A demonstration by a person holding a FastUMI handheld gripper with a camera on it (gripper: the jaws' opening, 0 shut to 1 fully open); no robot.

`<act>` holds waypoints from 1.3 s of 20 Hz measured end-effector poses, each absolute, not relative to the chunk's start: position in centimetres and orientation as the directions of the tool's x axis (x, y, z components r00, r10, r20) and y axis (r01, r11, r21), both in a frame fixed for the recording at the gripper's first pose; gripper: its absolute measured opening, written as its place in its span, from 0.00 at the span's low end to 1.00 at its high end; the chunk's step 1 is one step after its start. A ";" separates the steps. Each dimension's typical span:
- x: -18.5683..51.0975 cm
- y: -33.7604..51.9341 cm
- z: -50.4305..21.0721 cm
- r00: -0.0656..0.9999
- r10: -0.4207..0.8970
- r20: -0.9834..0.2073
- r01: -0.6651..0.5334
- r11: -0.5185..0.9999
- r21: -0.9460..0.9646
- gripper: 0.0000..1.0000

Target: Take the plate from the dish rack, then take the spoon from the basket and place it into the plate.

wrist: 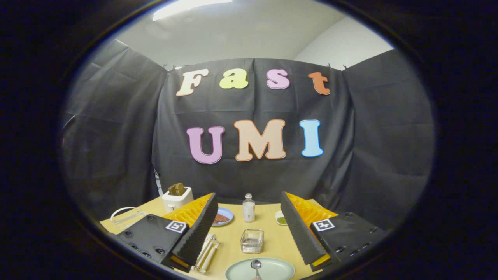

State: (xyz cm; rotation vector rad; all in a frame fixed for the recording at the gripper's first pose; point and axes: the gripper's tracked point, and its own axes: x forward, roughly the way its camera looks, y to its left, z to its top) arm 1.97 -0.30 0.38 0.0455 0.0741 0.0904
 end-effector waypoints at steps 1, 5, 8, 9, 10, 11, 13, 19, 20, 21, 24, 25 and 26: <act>2.0 -0.4 0.5 0.994 0.091 -0.065 -0.088 0.995 0.049 1.00; 1.9 -0.3 0.9 0.994 0.094 -0.058 -0.092 0.995 0.037 1.00; 1.8 -0.3 1.2 0.994 0.096 -0.057 -0.094 0.995 0.041 1.00; 1.8 -0.4 1.2 0.994 0.095 -0.055 -0.093 0.995 0.039 1.00; 1.8 -0.5 1.2 0.994 0.093 -0.055 -0.091 0.995 0.036 1.00; 1.8 -0.5 1.0 0.994 0.094 -0.058 -0.092 0.995 0.036 1.00; 1.8 -0.6 1.2 0.994 0.093 -0.056 -0.091 0.995 0.039 1.00; 1.5 -0.8 1.1 0.995 0.090 -0.054 -0.087 0.995 0.041 1.00; 1.4 -0.8 1.1 0.994 0.090 -0.055 -0.088 0.995 0.040 1.00; 1.3 -0.7 1.0 0.994 0.090 -0.058 -0.088 0.995 0.041 1.00; 1.2 -0.7 1.3 0.995 0.091 -0.050 -0.088 0.995 0.047 1.00; 1.0 -0.7 1.4 0.995 0.090 -0.044 -0.088 0.995 0.046 1.00; 1.0 -0.7 1.5 0.995 0.088 -0.041 -0.087 0.995 0.043 1.00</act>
